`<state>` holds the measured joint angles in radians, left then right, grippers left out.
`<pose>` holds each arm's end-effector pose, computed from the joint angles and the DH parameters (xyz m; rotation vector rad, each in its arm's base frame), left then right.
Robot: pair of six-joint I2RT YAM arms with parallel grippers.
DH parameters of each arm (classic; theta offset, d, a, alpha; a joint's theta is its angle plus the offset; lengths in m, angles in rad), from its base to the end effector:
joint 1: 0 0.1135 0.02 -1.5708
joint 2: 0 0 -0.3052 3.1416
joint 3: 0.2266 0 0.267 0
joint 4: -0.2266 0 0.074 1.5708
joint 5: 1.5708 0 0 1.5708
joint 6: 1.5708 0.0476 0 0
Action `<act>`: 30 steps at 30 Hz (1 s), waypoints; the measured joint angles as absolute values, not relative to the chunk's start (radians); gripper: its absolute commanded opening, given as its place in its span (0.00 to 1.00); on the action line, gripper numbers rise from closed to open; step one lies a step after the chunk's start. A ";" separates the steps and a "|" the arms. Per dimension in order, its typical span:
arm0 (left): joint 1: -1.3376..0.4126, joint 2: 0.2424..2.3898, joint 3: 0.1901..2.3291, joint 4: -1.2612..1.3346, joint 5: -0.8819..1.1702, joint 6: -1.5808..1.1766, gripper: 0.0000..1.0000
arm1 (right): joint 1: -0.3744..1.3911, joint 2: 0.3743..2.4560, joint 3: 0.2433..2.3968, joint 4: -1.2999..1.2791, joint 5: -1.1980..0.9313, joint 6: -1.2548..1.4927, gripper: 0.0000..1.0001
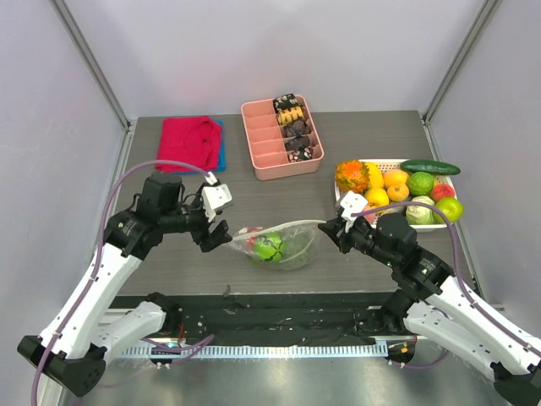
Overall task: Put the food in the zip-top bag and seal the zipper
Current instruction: Zip the zipper food storage bag at the center of the board, then place the zipper food storage bag at the center of the board.
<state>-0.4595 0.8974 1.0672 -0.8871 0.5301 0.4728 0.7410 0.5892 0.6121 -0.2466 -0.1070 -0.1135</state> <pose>0.1351 -0.0937 0.3795 1.2433 1.8611 -0.5962 0.1023 0.1005 0.3221 -0.8271 1.6284 0.5424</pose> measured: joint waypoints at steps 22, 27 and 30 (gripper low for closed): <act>-0.777 1.221 1.109 -0.601 0.488 0.199 0.00 | 0.739 0.619 0.625 -0.241 -0.169 -0.117 0.02; -0.757 1.259 1.145 -0.603 0.489 0.198 0.00 | 0.739 0.643 0.636 -0.240 -0.134 -0.091 0.63; -0.712 1.301 1.226 -0.606 0.482 0.213 0.00 | 0.739 0.690 0.681 -0.241 -0.093 -0.074 0.93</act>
<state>-0.7116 1.3010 1.2259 -0.6056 0.4824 0.2134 0.7391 0.6899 0.6811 -0.2405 -0.0933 -0.0742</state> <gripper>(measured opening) 0.009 0.667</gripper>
